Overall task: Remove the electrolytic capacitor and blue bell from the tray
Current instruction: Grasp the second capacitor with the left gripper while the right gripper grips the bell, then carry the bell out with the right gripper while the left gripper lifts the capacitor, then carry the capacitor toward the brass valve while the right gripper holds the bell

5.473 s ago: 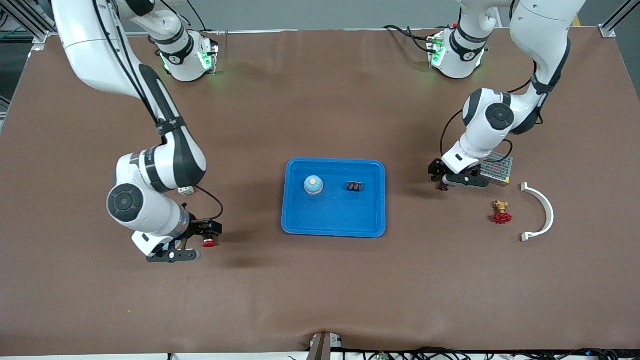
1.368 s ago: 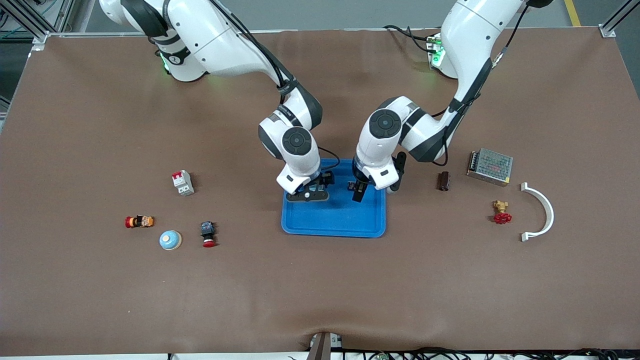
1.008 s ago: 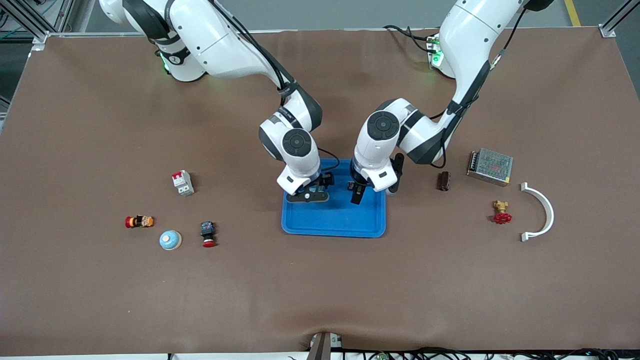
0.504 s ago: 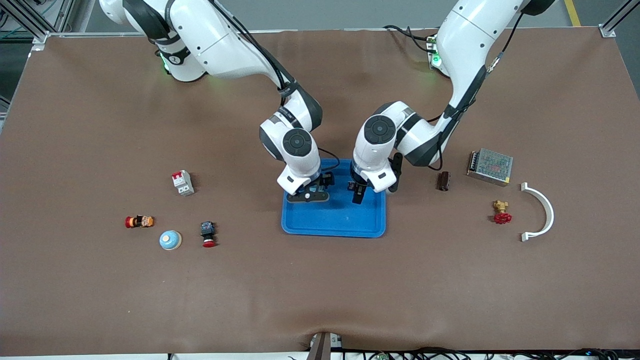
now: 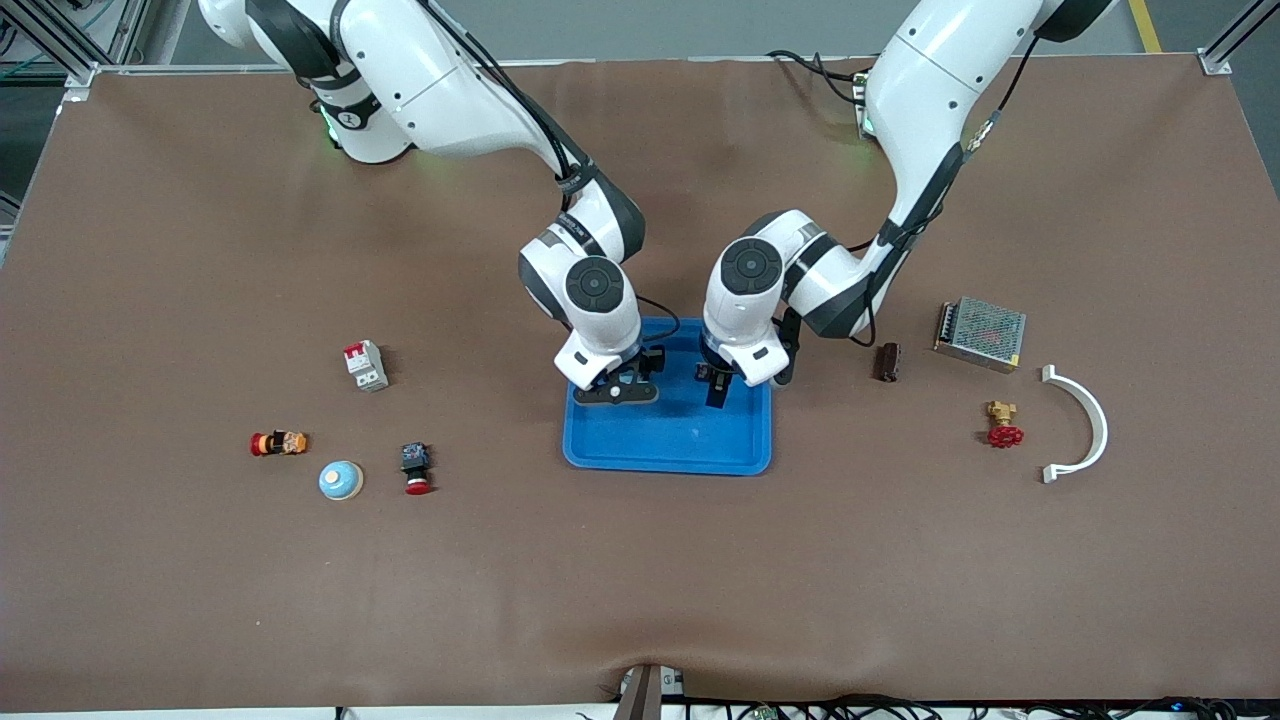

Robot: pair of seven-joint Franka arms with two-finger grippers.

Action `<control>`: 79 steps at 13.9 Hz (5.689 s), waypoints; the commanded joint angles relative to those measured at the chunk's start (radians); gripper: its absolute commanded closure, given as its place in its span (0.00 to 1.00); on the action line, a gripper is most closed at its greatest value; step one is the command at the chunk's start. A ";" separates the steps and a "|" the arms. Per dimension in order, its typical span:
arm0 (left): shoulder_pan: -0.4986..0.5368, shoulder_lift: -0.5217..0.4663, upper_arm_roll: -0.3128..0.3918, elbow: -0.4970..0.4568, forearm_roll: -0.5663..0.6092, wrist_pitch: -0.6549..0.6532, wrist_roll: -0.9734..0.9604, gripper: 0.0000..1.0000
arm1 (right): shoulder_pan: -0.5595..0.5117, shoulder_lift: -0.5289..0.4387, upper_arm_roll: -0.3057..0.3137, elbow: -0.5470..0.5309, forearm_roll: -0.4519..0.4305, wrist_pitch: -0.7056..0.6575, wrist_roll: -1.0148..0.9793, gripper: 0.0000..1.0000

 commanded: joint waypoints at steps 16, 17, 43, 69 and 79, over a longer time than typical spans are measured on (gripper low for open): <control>-0.049 0.062 0.006 0.070 0.066 -0.017 -0.107 0.00 | -0.125 -0.245 -0.004 0.036 0.015 -0.382 -0.204 0.53; -0.049 0.064 0.008 0.070 0.066 -0.017 -0.107 0.00 | -0.143 -0.276 -0.004 0.036 0.025 -0.428 -0.242 0.53; -0.035 0.067 0.003 0.209 0.117 -0.235 0.007 1.00 | -0.749 -0.492 -0.016 -0.079 -0.095 -0.657 -1.252 0.53; 0.302 -0.010 -0.042 0.147 0.109 -0.260 1.340 1.00 | -0.892 -0.528 -0.013 -0.702 -0.089 0.139 -1.409 0.53; 0.419 -0.002 -0.078 0.088 0.125 -0.180 1.614 1.00 | -0.890 -0.482 -0.013 -0.751 -0.086 0.266 -1.409 0.53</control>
